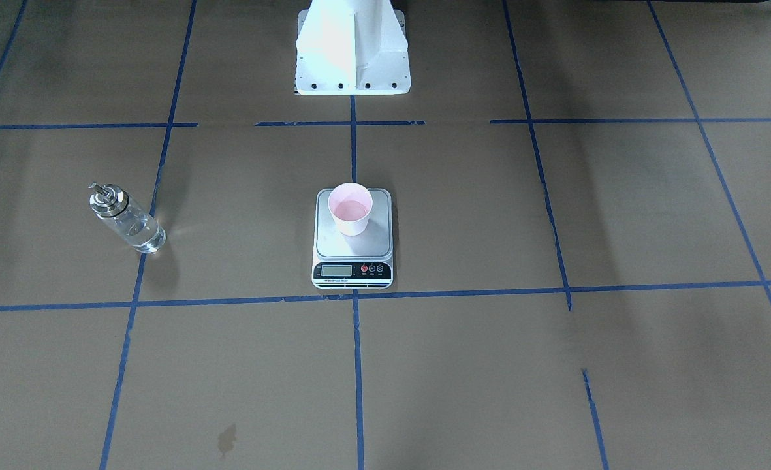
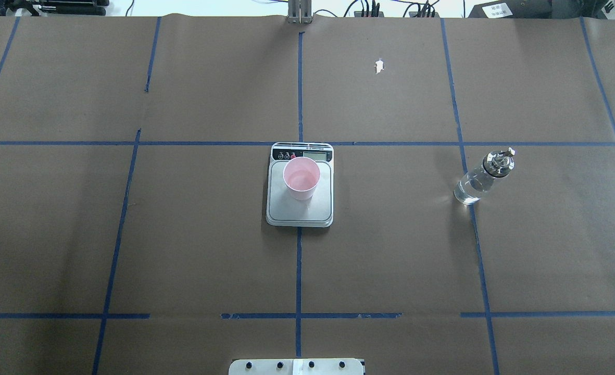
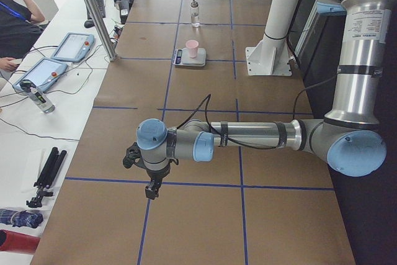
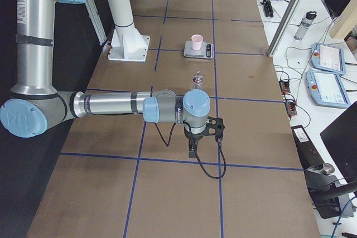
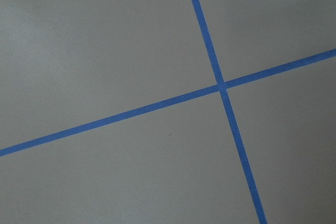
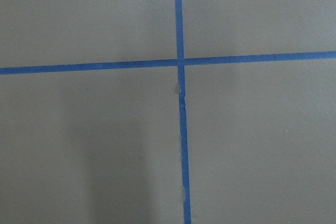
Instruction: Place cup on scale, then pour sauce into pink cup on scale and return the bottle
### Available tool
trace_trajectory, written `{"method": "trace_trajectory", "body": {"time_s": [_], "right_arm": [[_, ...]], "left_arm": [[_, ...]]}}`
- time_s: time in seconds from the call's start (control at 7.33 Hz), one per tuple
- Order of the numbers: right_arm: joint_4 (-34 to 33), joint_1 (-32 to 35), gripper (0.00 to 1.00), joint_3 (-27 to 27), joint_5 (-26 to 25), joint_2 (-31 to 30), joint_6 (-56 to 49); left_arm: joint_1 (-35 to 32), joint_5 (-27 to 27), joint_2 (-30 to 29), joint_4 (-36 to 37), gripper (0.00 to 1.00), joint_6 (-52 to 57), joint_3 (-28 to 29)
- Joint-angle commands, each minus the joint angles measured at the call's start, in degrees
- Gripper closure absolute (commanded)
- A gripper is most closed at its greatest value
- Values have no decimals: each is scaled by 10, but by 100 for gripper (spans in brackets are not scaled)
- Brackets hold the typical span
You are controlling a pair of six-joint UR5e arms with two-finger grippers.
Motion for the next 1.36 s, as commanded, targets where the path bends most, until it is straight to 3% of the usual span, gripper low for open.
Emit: {"method": "trace_trajectory", "body": {"time_s": [0.0, 0.41, 1.23], "right_arm": [[0, 0, 0, -3, -2, -1, -2], [1, 0, 0, -1, -3, -2, -1], [1, 0, 0, -1, -3, -2, -1]], "left_arm": [[0, 0, 1, 0, 0, 0, 0], [0, -25, 5, -3, 0, -90, 3], [0, -43, 8, -2, 0, -92, 3]]}}
